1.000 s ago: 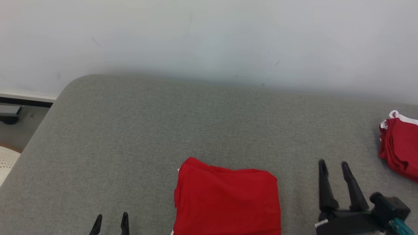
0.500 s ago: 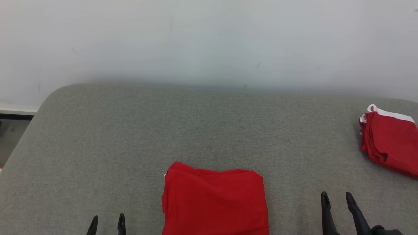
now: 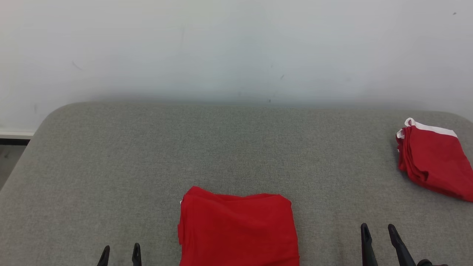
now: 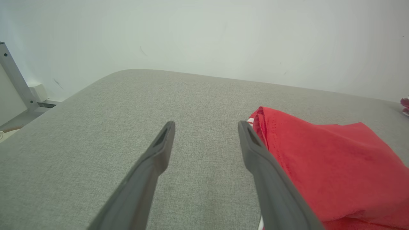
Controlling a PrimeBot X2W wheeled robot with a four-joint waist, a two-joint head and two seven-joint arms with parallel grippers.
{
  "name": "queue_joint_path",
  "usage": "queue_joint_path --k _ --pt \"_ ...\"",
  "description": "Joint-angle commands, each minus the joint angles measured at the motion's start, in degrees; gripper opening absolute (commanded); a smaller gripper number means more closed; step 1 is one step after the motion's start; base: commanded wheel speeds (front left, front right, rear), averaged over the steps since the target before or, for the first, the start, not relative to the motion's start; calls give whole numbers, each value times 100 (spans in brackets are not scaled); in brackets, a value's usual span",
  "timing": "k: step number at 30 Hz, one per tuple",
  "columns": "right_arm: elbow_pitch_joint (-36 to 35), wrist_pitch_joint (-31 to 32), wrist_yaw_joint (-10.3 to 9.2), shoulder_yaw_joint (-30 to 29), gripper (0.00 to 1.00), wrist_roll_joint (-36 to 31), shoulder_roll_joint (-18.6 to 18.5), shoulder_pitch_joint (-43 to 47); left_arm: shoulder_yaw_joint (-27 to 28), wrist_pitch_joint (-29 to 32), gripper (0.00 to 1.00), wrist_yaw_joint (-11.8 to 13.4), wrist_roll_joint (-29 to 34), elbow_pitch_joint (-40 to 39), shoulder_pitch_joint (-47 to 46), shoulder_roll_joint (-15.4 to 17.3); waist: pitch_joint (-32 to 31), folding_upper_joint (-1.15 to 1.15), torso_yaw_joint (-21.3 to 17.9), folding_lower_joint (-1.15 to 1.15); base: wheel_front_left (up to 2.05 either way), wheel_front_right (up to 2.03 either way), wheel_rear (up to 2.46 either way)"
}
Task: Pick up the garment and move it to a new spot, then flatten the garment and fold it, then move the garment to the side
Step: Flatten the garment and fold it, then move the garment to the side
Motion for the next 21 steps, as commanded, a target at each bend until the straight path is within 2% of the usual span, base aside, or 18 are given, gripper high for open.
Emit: queue_joint_path --k 1,21 --pt "-3 1 5 -6 100 4 0 57 2 -12 100 19 49 -17 80 1 2 0 4 0 0 0 0" --pt "87 0 5 -129 100 -55 1 46 56 -12 100 16 68 -41 60 1 71 0 -33 0 0 0 0"
